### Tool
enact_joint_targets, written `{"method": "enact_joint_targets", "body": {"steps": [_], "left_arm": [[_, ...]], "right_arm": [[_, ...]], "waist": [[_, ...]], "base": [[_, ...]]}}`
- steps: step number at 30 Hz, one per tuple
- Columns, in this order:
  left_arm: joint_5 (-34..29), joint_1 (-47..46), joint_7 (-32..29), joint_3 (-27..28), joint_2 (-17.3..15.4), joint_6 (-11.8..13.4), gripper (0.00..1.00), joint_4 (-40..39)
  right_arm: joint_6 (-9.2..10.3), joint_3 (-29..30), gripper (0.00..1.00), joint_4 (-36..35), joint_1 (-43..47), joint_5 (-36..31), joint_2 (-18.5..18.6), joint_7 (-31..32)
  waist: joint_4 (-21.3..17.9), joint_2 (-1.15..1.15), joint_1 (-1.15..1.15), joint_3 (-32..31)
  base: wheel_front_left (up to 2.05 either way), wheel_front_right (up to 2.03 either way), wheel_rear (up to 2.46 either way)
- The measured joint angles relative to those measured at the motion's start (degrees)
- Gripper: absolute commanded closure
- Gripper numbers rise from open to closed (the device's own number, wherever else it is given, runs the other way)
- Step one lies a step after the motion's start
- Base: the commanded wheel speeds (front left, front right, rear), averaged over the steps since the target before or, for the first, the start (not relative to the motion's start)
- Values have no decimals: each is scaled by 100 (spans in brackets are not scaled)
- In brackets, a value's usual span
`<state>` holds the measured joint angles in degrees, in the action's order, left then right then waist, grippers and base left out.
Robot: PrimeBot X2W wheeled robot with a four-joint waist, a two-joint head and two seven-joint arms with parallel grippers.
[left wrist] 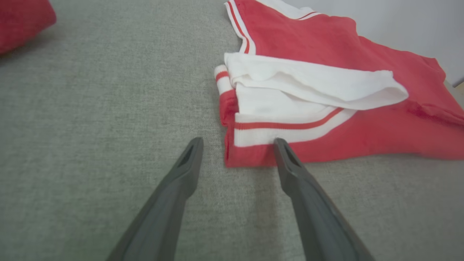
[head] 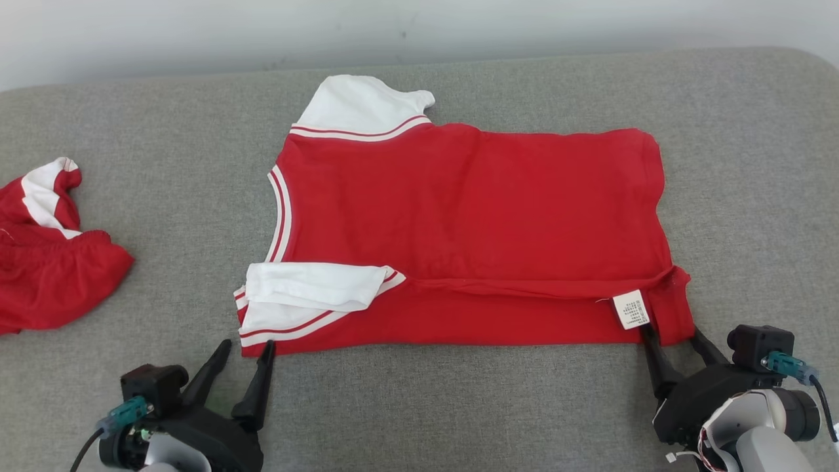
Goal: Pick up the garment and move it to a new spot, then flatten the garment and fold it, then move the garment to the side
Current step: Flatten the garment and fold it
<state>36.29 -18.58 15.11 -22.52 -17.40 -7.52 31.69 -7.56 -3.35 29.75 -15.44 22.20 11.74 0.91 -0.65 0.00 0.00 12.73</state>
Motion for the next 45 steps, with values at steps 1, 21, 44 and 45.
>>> {"method": "enact_joint_targets", "body": {"steps": [1, 21, 44, 45], "left_arm": [[-1, -42, 1, -19, 23, 0, 0, 78], [265, 216, 1, 222, 211, -4, 100, 153], [-277, 1790, 1, 724, 737, 43, 0, -570], [-249, 1790, 1, 784, 781, 43, 0, -590]], "right_arm": [[0, -20, 0, 51, -31, -46, 14, -27], [0, -437, 100, 495, 81, 256, -2, -455], [0, 111, 0, -1238, 2053, 430, 20, 145], [0, 138, 0, -1269, 2059, 410, -20, 103]], "waist": [[4, 0, 0, 19], [147, 0, 0, -416], [388, -1, 0, -1044], [380, -1, 0, -1051]], "base": [[0, 0, 0], [0, 0, 0], [0, 0, 0], [0, 0, 0]]}}
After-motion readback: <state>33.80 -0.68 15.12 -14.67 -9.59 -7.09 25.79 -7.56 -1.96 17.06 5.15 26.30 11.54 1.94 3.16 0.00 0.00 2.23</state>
